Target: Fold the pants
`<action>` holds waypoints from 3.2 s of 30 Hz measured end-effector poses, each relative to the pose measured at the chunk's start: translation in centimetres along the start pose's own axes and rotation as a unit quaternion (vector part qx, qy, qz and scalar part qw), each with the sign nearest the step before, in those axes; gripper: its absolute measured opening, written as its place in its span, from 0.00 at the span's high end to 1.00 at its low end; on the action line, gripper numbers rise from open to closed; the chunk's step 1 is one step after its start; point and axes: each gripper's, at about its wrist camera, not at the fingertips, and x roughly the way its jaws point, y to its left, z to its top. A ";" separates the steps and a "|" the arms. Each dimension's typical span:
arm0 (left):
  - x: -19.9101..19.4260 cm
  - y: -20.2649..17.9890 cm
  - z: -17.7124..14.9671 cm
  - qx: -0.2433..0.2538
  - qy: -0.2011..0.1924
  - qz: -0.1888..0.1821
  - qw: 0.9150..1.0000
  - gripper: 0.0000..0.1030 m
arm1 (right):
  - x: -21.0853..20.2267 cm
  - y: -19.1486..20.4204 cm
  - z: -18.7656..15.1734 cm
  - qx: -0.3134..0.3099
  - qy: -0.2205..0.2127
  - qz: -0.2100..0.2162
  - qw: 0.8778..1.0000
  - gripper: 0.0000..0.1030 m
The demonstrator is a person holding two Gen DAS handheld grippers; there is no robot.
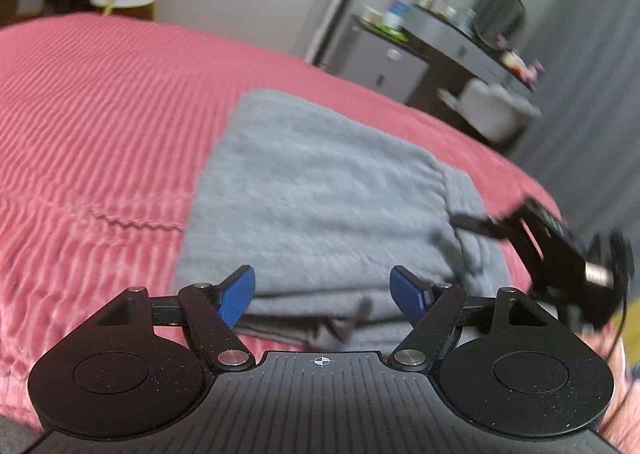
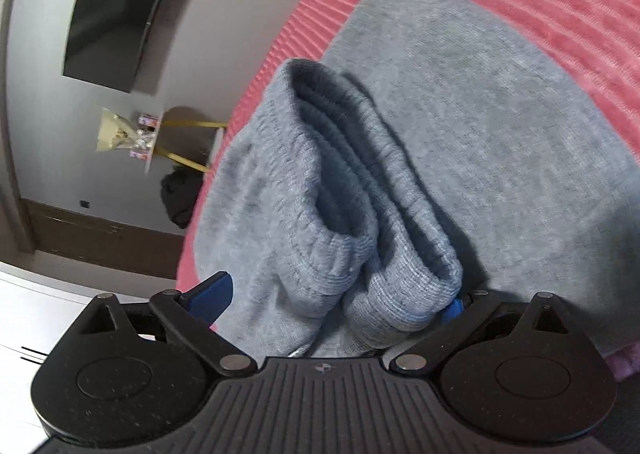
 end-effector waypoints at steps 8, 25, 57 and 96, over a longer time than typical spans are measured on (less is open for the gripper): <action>0.5 -1.9 -1.4 0.056 0.047 -0.008 0.997 0.22 | 0.8 -1.3 0.1 0.051 -0.013 0.000 0.999 0.41; 1.9 1.6 -1.2 -0.038 0.062 0.106 0.992 0.22 | -2.2 8.3 0.4 -0.030 -0.066 0.073 0.995 0.59; -0.6 2.5 -0.6 -0.082 -0.004 0.100 0.992 0.32 | -8.6 5.0 1.9 -0.072 -0.120 0.020 0.990 0.59; 5.3 -0.6 0.2 0.058 0.055 0.093 0.992 0.17 | -4.3 3.5 0.0 -0.171 -0.066 -0.144 0.972 0.90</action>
